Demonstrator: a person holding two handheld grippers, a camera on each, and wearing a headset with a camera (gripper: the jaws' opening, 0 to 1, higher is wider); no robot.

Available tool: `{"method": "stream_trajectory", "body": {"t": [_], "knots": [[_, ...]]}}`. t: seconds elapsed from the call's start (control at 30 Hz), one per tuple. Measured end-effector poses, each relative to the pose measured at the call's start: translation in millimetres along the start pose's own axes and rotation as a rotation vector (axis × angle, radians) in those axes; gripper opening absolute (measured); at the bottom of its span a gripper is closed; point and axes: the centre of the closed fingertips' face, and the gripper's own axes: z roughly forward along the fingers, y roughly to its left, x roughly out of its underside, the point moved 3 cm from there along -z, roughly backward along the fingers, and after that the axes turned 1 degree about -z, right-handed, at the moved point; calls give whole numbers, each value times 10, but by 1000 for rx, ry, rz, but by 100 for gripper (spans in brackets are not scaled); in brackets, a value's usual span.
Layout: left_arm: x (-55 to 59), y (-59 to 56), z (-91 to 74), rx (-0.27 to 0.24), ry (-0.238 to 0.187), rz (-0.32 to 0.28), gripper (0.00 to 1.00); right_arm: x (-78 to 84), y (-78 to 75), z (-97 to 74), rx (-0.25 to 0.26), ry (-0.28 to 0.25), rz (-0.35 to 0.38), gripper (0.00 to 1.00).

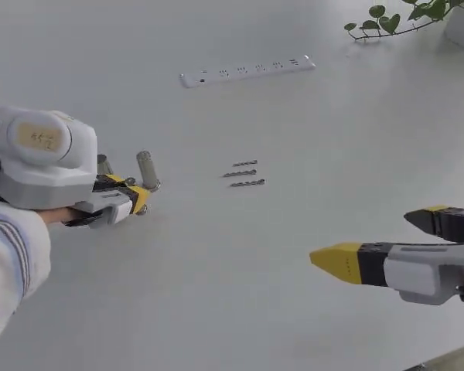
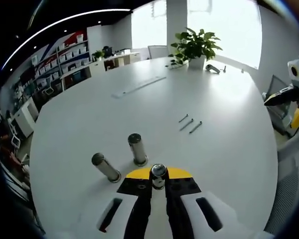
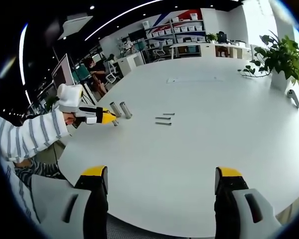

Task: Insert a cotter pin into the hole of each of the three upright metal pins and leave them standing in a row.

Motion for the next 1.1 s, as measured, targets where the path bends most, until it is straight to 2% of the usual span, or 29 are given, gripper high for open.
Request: {"method": "stream_trajectory", "body": {"t": [0.07,0.13,0.37,0.7,0.9,1.03,1.1], "knots": [[14,-66,-4,32,15,-26,5,-13,-12,-10,6,-6,4,87],[5,-101,-18,31,8,-22,5,-23,-12,-18,6,-11,2,87],[-30,-309,-105,42,4,36,5,-6,28,-31,4,-18,-1,87],[-66,-678,-147,99,-23,54,5,28,85,-46,-13,-9,-17,87],[-35,-799,-121,120,-22,61,5,-12,100,-58,-15,-23,-29,87],[16,-857,-118,113,-7,78,5,21,108,-42,-19,-18,-29,88],[33,-881,-120,118,-8,68,5,38,104,-34,-19,-14,-28,88]]}}
